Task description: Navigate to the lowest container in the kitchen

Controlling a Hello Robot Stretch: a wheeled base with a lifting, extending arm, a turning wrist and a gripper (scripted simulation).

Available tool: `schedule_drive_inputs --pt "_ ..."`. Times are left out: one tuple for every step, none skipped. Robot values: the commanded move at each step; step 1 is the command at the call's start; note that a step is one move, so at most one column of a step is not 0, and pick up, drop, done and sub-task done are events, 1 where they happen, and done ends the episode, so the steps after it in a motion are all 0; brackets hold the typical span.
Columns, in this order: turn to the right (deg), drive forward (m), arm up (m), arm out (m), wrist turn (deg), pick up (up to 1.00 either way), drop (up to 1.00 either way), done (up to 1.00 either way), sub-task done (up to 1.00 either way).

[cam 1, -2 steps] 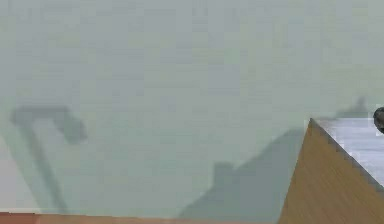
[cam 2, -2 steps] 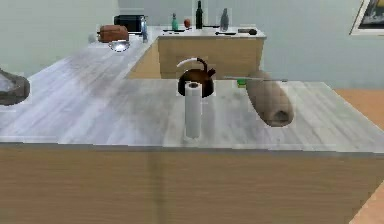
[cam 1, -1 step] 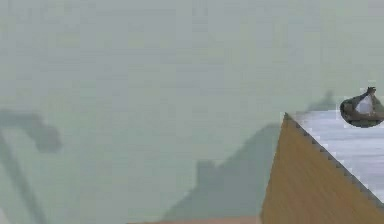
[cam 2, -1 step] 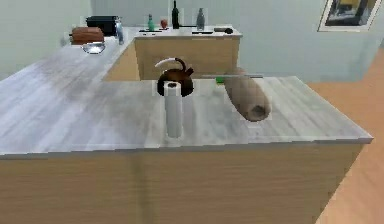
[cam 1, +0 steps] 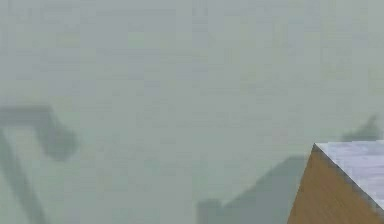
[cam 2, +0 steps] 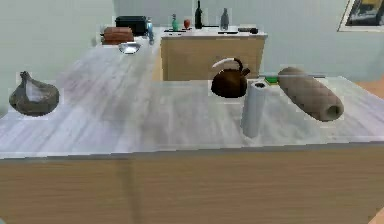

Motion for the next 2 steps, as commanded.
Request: schedule_drive_inputs --pt "45.0 0.0 0.0 0.0 0.0 0.0 0.0 0.0 0.0" --pt "45.0 0.0 0.0 0.0 0.0 0.0 0.0 0.0 0.0"
